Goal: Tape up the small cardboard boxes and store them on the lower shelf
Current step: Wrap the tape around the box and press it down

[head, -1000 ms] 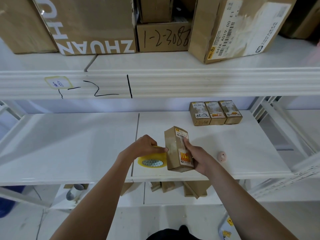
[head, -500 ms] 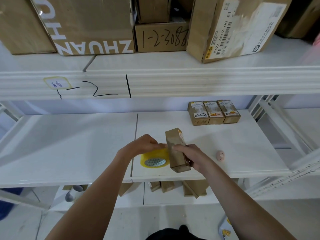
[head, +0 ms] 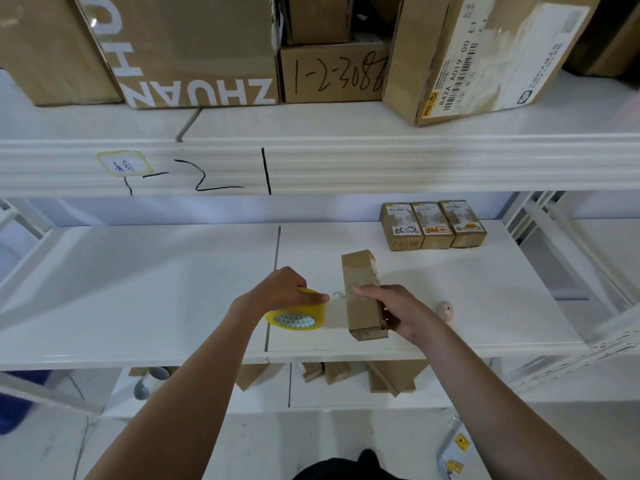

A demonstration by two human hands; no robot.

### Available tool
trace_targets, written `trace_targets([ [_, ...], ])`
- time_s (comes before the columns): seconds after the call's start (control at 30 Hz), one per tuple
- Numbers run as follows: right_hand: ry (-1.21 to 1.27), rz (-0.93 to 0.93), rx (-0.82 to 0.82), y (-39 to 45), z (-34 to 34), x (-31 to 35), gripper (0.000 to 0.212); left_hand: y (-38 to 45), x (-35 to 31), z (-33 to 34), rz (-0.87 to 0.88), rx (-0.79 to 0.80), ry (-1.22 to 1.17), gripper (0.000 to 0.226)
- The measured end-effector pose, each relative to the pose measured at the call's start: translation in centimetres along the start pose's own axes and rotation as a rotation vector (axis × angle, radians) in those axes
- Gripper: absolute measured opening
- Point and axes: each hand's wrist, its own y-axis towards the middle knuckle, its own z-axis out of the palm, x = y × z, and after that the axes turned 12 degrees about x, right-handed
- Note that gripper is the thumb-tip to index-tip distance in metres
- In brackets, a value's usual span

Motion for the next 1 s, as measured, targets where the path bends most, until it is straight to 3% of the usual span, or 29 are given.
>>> trace_targets([
  [0.17, 0.036, -0.023, 0.015, 0.0, -0.5, -0.1, 0.049, -0.3, -0.1, 0.5, 0.025, -0.032, -0.096, 0.065],
  [0.4, 0.057, 0.024, 0.029, -0.6, -1.5, 0.4, 0.047, -1.0, 0.9, -0.1, 0.089, 0.113, -0.283, 0.051],
  [0.53, 0.164, 0.024, 0.097, -0.8, -1.1, -0.3, 0.030, -0.7, 1.0, -0.1, 0.084, 0.108, -0.287, 0.048],
  [0.73, 0.255, -0.028, 0.147, -0.9, -0.6, -0.5, 0.039, -0.5, 0.9, 0.5, 0.051, -0.081, -0.167, 0.070],
  [0.8, 0.332, -0.043, 0.165, -0.9, -0.3, -0.8, 0.034, -0.6, 0.4, 0.6, 0.043, -0.093, -0.193, 0.081],
  [1.0, 0.472, -0.112, 0.245, -0.8, 0.4, -1.4, 0.051, -0.6, -1.4, 1.1, 0.028, -0.058, -0.188, 0.086],
])
